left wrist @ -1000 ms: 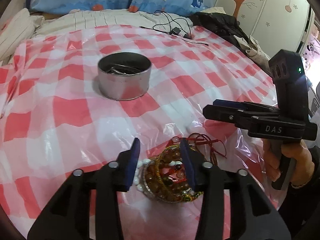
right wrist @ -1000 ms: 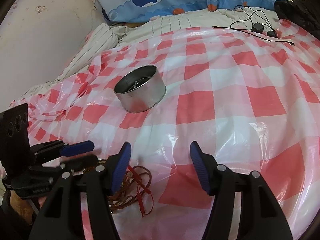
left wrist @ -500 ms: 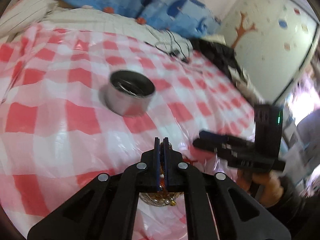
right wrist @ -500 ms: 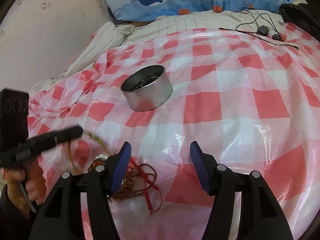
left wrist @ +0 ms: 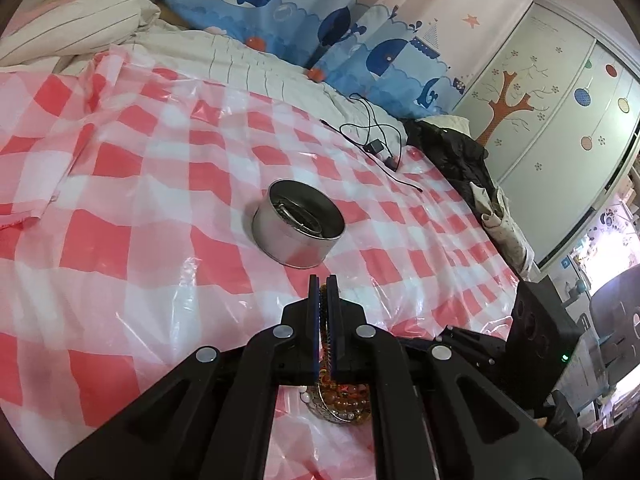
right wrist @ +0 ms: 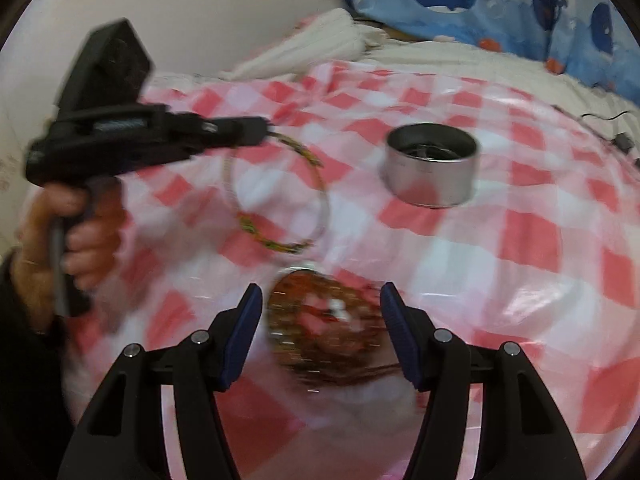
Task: Organize jewelry
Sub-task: 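Lift the beaded bracelet with the left tool while the right tool grasps a red cord string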
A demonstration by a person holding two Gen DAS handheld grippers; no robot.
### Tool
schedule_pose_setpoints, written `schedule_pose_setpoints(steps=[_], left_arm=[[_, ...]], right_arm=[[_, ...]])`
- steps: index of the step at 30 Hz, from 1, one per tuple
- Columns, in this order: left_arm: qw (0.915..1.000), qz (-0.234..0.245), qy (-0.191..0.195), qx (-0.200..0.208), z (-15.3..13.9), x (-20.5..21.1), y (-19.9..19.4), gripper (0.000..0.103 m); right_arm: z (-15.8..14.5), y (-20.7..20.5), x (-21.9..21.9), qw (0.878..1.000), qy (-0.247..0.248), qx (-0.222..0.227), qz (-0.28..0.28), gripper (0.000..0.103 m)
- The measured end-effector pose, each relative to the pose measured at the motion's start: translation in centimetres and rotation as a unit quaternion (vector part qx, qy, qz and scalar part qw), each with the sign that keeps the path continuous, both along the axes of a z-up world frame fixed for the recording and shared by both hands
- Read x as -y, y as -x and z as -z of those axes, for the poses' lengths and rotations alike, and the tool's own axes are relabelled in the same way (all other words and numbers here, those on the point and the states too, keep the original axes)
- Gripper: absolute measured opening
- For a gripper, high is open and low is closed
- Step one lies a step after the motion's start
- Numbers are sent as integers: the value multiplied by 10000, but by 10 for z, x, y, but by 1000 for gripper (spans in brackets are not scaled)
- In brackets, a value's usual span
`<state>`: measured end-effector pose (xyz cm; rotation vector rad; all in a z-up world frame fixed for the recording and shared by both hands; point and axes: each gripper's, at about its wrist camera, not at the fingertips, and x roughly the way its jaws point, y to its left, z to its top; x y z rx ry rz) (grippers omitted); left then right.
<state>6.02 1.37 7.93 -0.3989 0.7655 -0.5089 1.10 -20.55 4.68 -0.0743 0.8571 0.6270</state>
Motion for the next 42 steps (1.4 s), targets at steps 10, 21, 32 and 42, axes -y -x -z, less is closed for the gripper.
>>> schedule_pose_setpoints(steps=[10,21,32,42], left_arm=[[10000,-13,-69,1,1,-1,0,3],[9999,32,-132,-58,5,5,-1,3],[9998,48,-150,-76,6,7,-1,3],[9998,68,-116,-115,6,12,0,3]], right_arm=[[20,-18,30,9954,675,-578,362,55],[18,-19,46,9944,-46,-1022,266,6],[7,-26,59,9917,-509,-1108,414,6],[4,-25,41,9972,226,-527,476,44]])
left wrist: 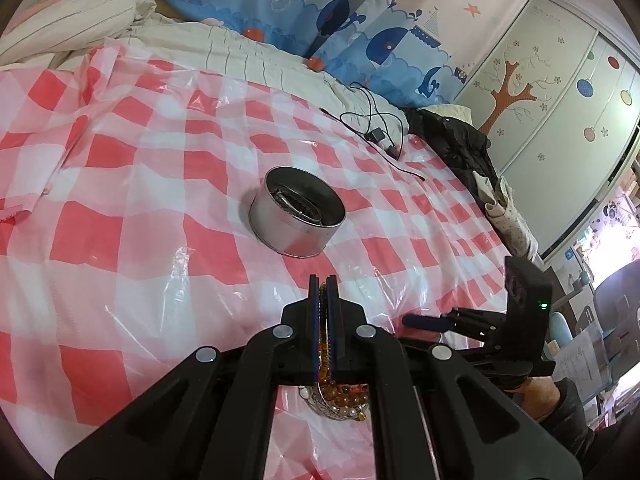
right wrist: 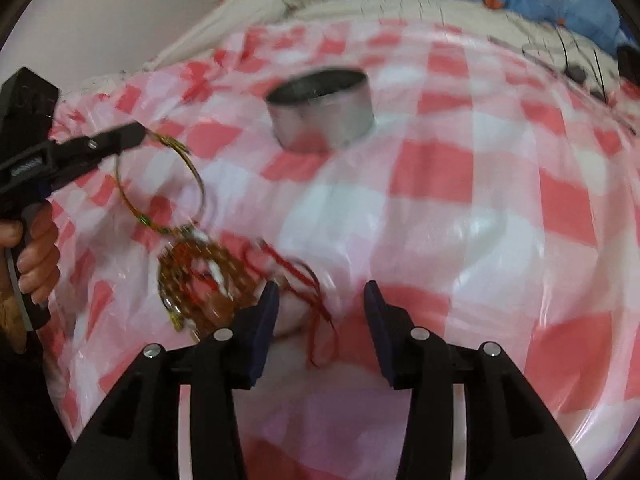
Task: Organize jewelry
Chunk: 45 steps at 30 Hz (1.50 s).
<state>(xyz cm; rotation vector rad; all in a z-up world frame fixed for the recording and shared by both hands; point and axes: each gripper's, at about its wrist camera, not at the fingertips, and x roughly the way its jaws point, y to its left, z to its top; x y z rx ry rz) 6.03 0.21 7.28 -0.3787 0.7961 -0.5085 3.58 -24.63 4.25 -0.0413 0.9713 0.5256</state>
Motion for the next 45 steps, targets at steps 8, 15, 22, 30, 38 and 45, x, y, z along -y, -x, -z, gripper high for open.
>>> schedule_pose_setpoints(steps=[8,15,22,30,38,45], left_arm=[[10000,-11,77,-20,1,-1,0,3],[10000,-7,92,4,-1,-2,-1,3],[10000,4,42,-21,-1,0,-2,3],[10000,27,72,62,-2,1,0,3],[9998,74,102,175,-3,4,2,3],[9994,113,128,295,-6,7,4,3]], right_arm=[[25,-15,-51,9928,996,347,-571,28],[5,-23,-18,9991,-333,135,-206,3],[-15,-28,14,9815,-1909,-34,108,4],[-35,-21,20,9627,-2700,148,-105,4],[-31,-22,22,9608,-2770,69,-78,4],[-30,-22,21,9626,-2707,87,-67,4]])
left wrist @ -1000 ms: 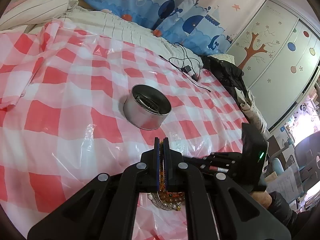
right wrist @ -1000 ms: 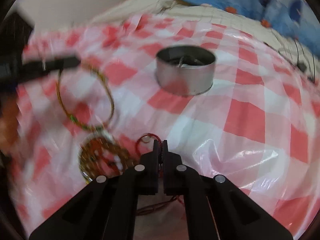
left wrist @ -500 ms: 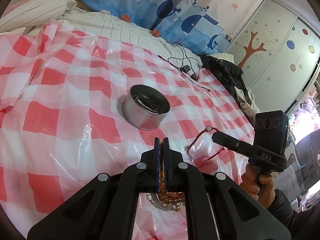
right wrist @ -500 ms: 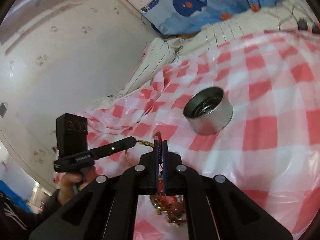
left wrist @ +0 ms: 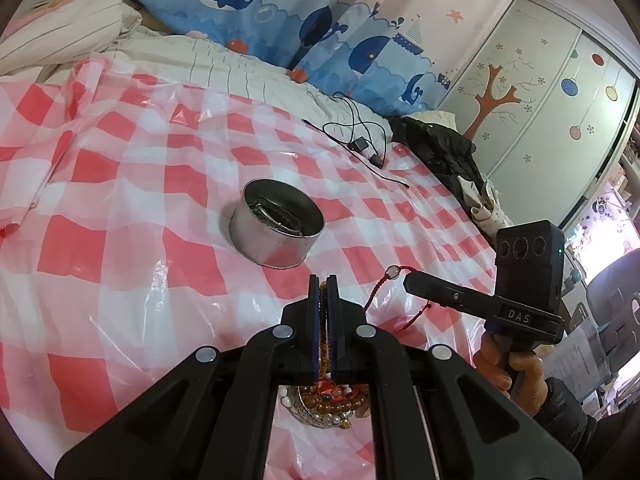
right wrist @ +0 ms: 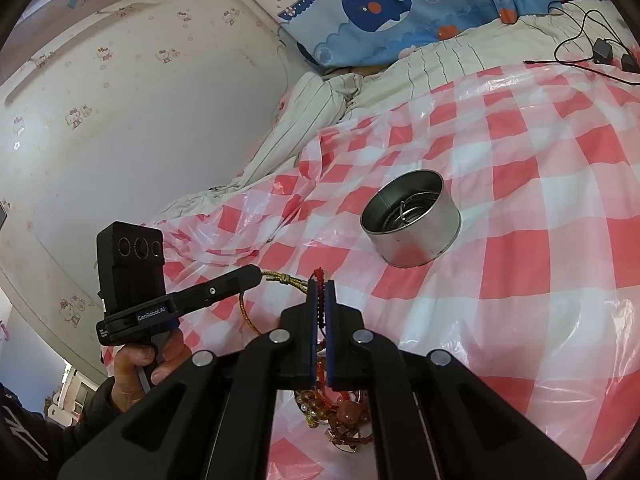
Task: Organize jewelry
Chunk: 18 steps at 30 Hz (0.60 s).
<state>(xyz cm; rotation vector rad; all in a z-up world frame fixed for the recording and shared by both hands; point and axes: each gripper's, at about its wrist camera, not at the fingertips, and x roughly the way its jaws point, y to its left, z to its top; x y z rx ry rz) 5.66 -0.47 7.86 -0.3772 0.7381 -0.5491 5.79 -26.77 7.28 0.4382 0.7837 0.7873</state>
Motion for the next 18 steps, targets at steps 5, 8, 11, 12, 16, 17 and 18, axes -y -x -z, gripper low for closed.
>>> schedule_pose_setpoints(steps=[5,8,11,12,16,17,18], left_arm=[[10000,1,28,13,-1,1,0,3],[10000,9,21,14,-1,1,0,3],[10000,46,9,30,-1,3,0,3],[10000,60,5,41,0,4,-1,3],[9998,130,-105,122,-2,10,2,3],[9997,133,-146,146,-3,11,2,3],[9996,135,-187,173,-3,12,3,3]], right_arm=[[1,0,0,10000,-11,-9,4,4],[-1,1,3,10000,-60,18,20,4],[-2,0,3,10000,-21,34,65,4],[-2,0,3,10000,-7,36,73,4],[-3,0,3,9999,-13,34,99,4],[-3,0,4,9999,-18,35,109,4],[-3,-1,4,9999,-25,35,126,4]])
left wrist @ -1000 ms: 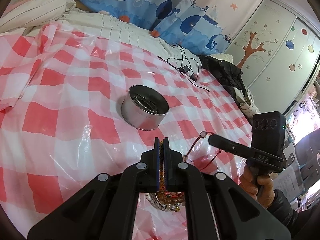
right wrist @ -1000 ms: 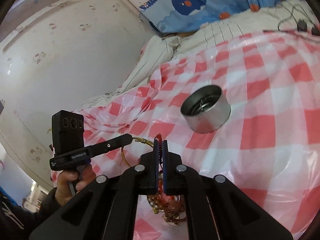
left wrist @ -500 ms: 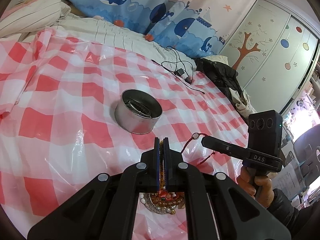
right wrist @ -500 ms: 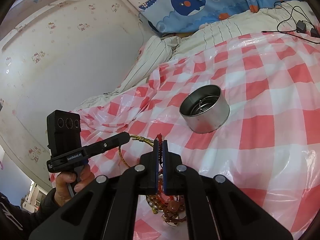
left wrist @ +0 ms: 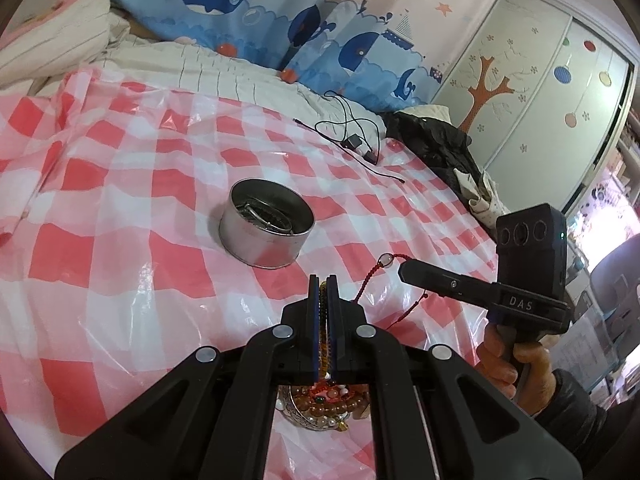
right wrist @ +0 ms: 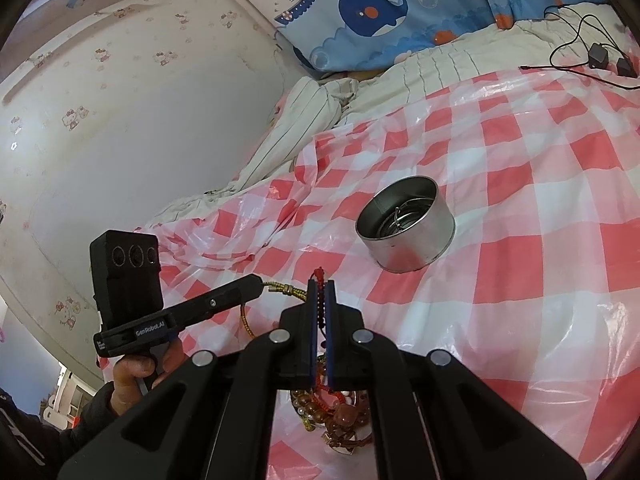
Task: Organize jewelry
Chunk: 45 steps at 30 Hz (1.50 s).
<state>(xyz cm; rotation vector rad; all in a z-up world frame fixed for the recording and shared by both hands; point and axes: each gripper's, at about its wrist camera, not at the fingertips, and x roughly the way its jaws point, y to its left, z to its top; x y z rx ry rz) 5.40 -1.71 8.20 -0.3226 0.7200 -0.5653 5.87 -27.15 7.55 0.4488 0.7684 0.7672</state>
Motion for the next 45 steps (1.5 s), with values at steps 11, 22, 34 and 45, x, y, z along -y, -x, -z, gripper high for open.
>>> schedule_pose_setpoints(steps=[11,22,34,45], left_arm=[[9977,9,-618,279,-13,19,-2,3],[9992,-3,-30,396,-35,21,-66,3],[9944,-429,-920,-305,12,40,-160,7],[9866,-504,-1545,-169,0,13,-100,47]], right_arm=[[-5,-6,1,9998,-53,30,175,4],[-29,-56,-4,9988,-15,307,383,4],[-18,-118,-21,9983,202,200,506,4],[14,-119,-43,9858,1498,-58,753,29]])
